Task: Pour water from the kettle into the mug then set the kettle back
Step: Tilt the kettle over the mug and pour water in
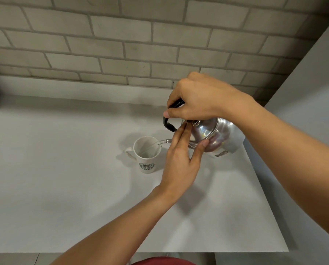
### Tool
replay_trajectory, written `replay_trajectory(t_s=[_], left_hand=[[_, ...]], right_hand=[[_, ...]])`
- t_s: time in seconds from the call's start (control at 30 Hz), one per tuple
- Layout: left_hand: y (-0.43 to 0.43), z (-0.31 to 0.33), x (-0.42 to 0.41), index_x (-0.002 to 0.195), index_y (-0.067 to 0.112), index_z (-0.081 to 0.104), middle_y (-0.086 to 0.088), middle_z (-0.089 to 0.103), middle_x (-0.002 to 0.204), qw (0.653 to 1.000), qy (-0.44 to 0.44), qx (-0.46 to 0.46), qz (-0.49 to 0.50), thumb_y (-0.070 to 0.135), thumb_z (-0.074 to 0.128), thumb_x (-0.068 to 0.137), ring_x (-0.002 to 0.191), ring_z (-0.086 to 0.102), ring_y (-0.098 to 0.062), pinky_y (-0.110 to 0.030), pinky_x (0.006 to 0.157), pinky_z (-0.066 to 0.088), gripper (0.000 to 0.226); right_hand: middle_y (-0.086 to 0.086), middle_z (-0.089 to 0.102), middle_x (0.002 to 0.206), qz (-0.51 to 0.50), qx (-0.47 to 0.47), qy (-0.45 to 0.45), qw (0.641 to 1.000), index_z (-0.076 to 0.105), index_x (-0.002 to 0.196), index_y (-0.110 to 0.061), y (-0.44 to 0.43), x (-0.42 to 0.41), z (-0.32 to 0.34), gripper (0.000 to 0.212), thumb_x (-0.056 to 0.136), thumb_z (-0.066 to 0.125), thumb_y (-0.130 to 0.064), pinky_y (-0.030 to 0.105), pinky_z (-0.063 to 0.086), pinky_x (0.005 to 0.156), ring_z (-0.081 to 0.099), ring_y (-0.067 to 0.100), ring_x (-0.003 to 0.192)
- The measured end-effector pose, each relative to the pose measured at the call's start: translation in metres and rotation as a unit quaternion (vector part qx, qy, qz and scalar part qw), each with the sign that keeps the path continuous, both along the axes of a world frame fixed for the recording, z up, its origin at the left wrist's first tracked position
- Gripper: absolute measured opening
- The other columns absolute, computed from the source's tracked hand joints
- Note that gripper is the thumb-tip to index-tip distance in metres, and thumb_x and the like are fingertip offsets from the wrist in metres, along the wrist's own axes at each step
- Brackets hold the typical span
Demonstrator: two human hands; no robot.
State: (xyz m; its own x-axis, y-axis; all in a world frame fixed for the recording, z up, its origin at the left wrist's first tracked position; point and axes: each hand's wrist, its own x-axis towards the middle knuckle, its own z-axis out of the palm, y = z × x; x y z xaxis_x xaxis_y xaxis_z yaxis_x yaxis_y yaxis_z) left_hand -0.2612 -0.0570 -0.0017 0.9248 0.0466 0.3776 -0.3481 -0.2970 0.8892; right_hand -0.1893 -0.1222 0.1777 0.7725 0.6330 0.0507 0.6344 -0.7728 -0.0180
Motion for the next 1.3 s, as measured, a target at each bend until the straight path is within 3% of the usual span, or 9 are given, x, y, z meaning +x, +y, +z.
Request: replay_trajectory(t_s=[0.1,0.3,0.7,0.97,1.17,1.3], left_hand=[[-0.001,0.000,0.000,0.155,0.023,0.042,0.025,0.040,0.147,1.000,0.006,-0.016,-0.003,0.047,0.059,0.101,0.139,0.048,-0.004,-0.036,0.110,0.048,0.062],[-0.002,0.002,0.001,0.155,0.020,0.043,0.009,0.044,0.156,0.999,0.015,-0.038,-0.003,0.043,0.061,0.101,0.142,0.046,-0.006,-0.041,0.112,0.048,0.062],[-0.004,0.007,0.003,0.154,0.019,0.045,0.011,0.049,0.149,0.998,0.002,-0.064,0.002,0.042,0.062,0.100,0.135,0.045,0.010,-0.039,0.107,0.053,0.061],[-0.003,0.008,0.004,0.153,0.017,0.046,0.008,0.049,0.150,0.997,-0.001,-0.071,0.004,0.043,0.062,0.100,0.136,0.046,0.007,-0.036,0.104,0.054,0.061],[-0.003,0.009,0.005,0.152,0.016,0.047,0.007,0.050,0.150,0.997,0.002,-0.080,0.006,0.042,0.063,0.100,0.136,0.044,0.009,-0.039,0.106,0.054,0.061],[-0.003,0.011,0.006,0.152,0.014,0.047,0.003,0.050,0.151,0.996,0.000,-0.085,0.005,0.040,0.064,0.100,0.141,0.045,-0.001,-0.041,0.106,0.053,0.061]], right_hand=[[-0.008,0.073,0.074,0.006,-0.008,-0.001,1.000,0.084,0.096,-0.030,0.002,0.002,0.000,0.032,0.093,0.065,-0.055,0.039,0.056,0.069,0.062,0.021,0.077],[-0.005,0.071,0.073,0.005,-0.017,-0.003,1.000,0.082,0.092,-0.029,0.004,0.004,0.002,0.033,0.090,0.066,-0.057,0.040,0.057,0.069,0.065,0.028,0.078],[-0.008,0.067,0.065,0.005,-0.025,0.003,1.000,0.081,0.086,-0.024,0.007,0.004,0.008,0.032,0.090,0.069,-0.054,0.036,0.055,0.063,0.065,0.024,0.073],[-0.009,0.061,0.062,0.005,-0.034,0.005,0.999,0.081,0.085,-0.024,0.011,0.005,0.010,0.032,0.090,0.069,-0.053,0.037,0.055,0.062,0.066,0.027,0.074],[-0.012,0.055,0.059,0.007,-0.036,0.005,0.999,0.080,0.085,-0.026,0.013,0.008,0.011,0.029,0.090,0.070,-0.053,0.031,0.046,0.057,0.064,0.024,0.071],[-0.012,0.054,0.058,0.007,-0.043,0.000,0.999,0.081,0.086,-0.025,0.014,0.010,0.011,0.030,0.090,0.071,-0.053,0.031,0.043,0.056,0.061,0.023,0.068]])
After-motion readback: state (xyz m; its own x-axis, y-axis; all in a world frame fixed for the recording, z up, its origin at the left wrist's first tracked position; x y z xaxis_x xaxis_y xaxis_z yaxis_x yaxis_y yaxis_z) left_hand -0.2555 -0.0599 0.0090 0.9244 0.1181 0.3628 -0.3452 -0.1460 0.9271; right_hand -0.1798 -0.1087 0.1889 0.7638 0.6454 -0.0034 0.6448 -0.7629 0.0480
